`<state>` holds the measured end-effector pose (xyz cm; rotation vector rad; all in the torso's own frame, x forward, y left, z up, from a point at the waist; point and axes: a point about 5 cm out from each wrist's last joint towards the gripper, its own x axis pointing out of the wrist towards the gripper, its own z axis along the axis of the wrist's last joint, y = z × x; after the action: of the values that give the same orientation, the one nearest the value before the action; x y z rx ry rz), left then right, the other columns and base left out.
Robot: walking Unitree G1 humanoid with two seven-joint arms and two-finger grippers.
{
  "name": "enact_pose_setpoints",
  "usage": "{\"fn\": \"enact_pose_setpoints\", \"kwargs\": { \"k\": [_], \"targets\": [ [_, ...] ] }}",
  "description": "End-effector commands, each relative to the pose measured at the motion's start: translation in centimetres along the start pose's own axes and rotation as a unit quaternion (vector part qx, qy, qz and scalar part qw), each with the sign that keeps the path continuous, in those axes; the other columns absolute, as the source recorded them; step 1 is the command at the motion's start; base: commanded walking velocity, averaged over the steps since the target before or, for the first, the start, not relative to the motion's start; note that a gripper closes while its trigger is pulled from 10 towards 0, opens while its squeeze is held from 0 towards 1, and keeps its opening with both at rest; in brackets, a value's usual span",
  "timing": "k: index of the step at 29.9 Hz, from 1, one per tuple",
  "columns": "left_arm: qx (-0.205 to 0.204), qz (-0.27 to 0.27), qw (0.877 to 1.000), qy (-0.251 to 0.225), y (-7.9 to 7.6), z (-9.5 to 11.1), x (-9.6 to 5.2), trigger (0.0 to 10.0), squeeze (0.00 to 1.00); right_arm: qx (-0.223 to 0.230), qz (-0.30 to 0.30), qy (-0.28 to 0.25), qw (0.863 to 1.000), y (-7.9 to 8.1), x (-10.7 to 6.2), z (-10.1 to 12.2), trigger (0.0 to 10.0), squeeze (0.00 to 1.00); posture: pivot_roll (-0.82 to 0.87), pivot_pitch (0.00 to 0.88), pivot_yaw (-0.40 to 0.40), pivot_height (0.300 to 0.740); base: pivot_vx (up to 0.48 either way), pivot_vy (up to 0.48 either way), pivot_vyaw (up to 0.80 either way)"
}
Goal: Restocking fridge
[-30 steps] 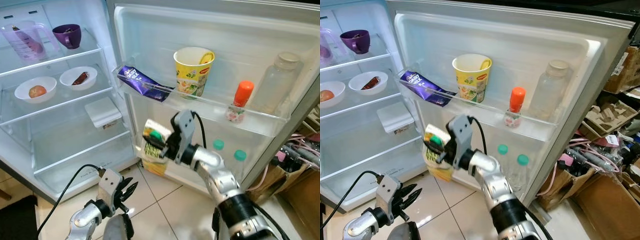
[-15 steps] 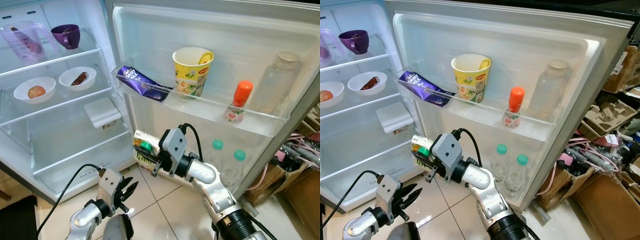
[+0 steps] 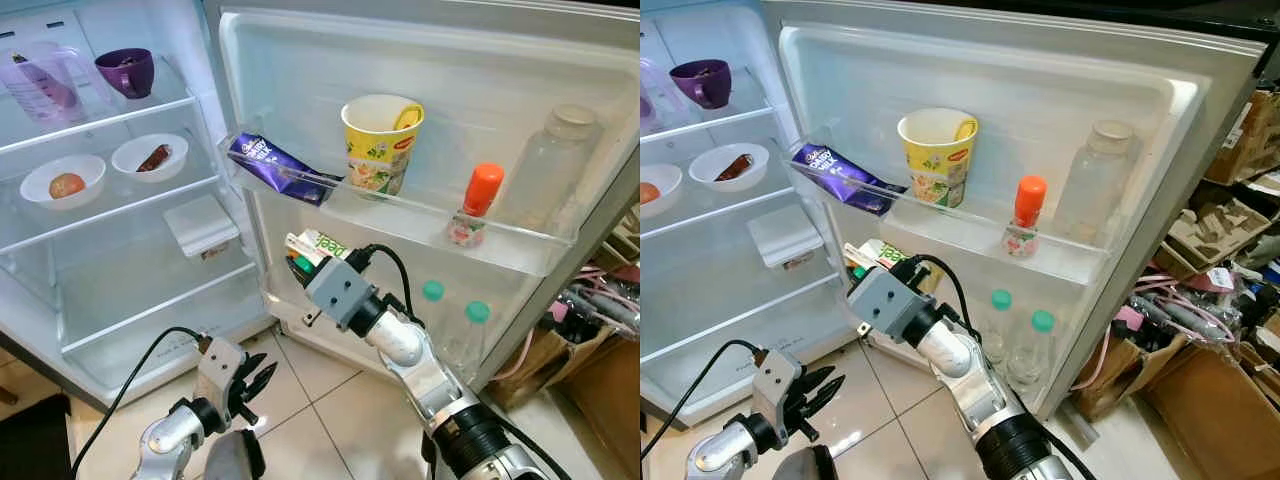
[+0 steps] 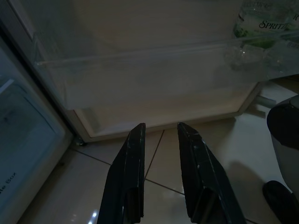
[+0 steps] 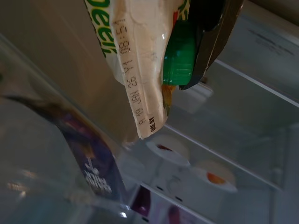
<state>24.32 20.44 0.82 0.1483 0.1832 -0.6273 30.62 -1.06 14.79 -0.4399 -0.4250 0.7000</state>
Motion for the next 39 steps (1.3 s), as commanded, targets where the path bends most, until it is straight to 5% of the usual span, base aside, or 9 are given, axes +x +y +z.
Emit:
{"fn": "enact_pose_setpoints", "kwargs": {
  "k": [1,16,39],
  "targets": [
    [-0.004,0.006,1.0,-0.001,-0.1,-0.2,-0.2,10.0,0.0,0.007,-0.003,0.009,1.0,0.2,0.2,-0.6,10.0,0.0,0.01,0.117,0.0,0.304,0.0,0.0,0.0],
    [0.013,0.036,0.998,-0.042,0.8,1.1,-0.5,10.0,0.0,-0.013,-0.01,0.061,0.998,1.1,0.1,-3.3,10.0,0.0,0.04,0.159,-0.015,0.304,0.0,0.0,0.0],
    [0.042,0.059,0.992,-0.105,1.4,3.8,-1.2,10.0,0.0,0.053,-0.079,0.141,0.985,-2.0,0.5,-5.6,10.0,0.0,0.09,0.228,-0.029,0.304,0.0,0.0,0.0]
  ]
}}
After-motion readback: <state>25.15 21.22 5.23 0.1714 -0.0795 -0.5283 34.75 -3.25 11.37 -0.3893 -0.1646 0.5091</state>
